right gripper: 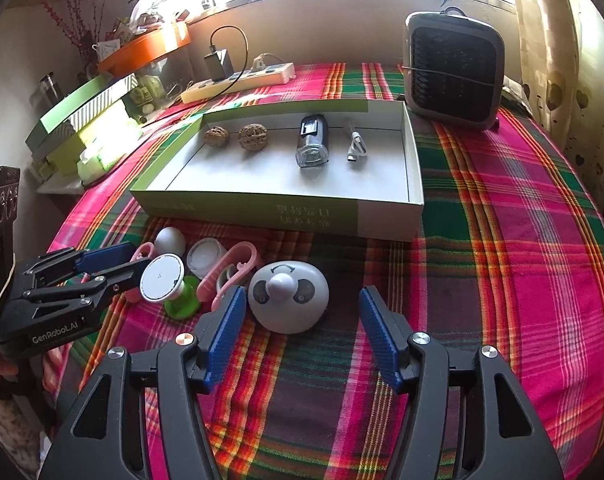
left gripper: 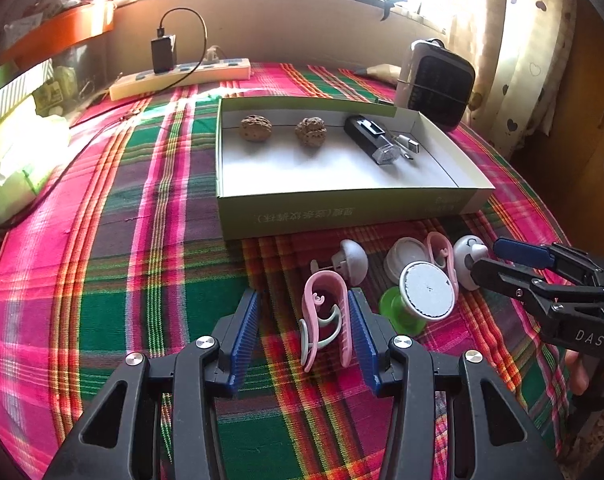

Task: Organize objects
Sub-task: 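Move the right gripper to the white round fan while the left gripper approaches the pink clip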

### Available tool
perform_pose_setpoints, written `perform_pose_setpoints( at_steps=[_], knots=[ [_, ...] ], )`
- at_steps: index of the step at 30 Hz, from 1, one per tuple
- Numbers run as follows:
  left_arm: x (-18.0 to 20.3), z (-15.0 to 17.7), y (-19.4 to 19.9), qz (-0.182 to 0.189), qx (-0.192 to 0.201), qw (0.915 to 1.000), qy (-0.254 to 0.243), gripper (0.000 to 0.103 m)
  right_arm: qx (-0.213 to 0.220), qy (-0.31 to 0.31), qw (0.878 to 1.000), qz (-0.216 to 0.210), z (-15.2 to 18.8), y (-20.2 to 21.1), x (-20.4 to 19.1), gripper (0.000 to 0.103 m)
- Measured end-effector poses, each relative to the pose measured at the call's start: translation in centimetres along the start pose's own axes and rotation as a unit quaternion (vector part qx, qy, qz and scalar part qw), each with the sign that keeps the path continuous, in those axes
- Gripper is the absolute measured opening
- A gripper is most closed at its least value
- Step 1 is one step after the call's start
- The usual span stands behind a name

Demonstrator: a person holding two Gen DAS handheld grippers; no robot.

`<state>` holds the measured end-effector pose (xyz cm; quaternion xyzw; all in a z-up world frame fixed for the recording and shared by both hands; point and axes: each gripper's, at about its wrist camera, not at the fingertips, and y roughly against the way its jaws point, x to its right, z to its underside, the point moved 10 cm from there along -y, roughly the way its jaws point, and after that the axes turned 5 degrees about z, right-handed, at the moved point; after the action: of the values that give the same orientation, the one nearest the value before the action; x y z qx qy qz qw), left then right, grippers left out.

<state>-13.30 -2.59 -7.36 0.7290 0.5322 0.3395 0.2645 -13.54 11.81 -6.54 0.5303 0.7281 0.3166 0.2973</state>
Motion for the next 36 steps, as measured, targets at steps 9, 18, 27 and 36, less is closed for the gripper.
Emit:
perform_pose_setpoints(
  at_steps=[9, 18, 27, 36],
  knots=[
    [-0.5, -0.1, 0.1, -0.002, 0.001, 1.0, 0.006, 0.043, -0.008, 0.02, 1.0, 0.019, -0.1, -0.9, 0.0, 0.06],
    [-0.5, -0.1, 0.1, -0.001, 0.002, 1.0, 0.008, 0.043, -0.011, 0.034, 0.999, 0.033, -0.3, -1.5, -0.1, 0.06],
    [-0.7, -0.1, 0.1, 0.0, 0.005, 0.9999, 0.014, 0.043, -0.005, 0.04, 0.999, 0.036, -0.1, -1.4, 0.0, 0.059],
    [-0.7, -0.1, 0.1, -0.005, 0.005, 0.9999, 0.013, 0.043, 0.0, 0.031, 0.999, 0.039, -0.2, -1.2, 0.4, 0.047]
  ],
)
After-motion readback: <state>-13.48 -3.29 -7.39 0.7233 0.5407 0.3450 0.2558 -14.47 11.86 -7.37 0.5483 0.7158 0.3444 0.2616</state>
